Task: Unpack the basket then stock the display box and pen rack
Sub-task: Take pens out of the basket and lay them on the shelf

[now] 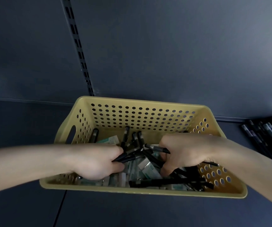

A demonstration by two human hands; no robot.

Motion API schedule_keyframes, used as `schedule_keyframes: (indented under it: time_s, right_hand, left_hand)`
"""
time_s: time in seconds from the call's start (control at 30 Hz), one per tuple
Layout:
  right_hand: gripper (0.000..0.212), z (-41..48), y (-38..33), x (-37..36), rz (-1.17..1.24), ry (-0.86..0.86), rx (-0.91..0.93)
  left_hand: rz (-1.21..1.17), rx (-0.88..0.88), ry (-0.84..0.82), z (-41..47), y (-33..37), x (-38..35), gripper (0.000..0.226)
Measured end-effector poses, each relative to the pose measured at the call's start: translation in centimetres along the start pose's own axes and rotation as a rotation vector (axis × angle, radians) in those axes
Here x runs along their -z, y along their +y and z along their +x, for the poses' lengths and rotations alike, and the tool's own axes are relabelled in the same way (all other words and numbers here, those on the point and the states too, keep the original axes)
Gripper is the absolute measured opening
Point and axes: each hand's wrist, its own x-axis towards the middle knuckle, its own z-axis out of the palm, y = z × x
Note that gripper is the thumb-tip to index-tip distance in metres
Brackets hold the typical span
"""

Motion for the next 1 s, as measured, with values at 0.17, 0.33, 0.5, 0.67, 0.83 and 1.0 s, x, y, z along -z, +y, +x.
schedule_keyframes:
  time_s: [0.17, 0.33, 0.5, 0.67, 0.83, 1.0]
  right_hand:
    - [0.025, -1.1, -0.5, -0.7, -0.037, 0.008, 0.017]
    - [0.028, -0.9, 0.0, -0.1, 0.153, 0.152, -0.005]
    - [0.026, -0.5, 0.1, -0.1, 0.267, 0.195, -0.051]
    - [0.019, 0.5, -0.5, -0.3, 0.291, 0.181, -0.056]
    - [0.022, 0.0, 0.1, -0.1, 0.298, 0.204, -0.041]
    - [0.025, -0.3, 0.4, 0.1, 0.388, 0.254, 0.040]
  left_hand:
    - [-0.072, -0.002, -0.003, -1.2, 0.0, -1.4, 0.023]
    - [-0.468, 0.041, 0.185, -1.0, -0.4, -0.7, 0.009]
    - [-0.658, 0.149, 0.265, 0.6, -0.7, -0.9, 0.036]
    - [-0.576, 0.115, 0.245, 2.9, 0.6, -1.2, 0.023]
    - [-0.436, 0.137, 0.247, 3.8, 1.0, -0.7, 0.024]
    - [-0.198, 0.137, 0.268, 3.8, 1.4, -0.6, 0.016]
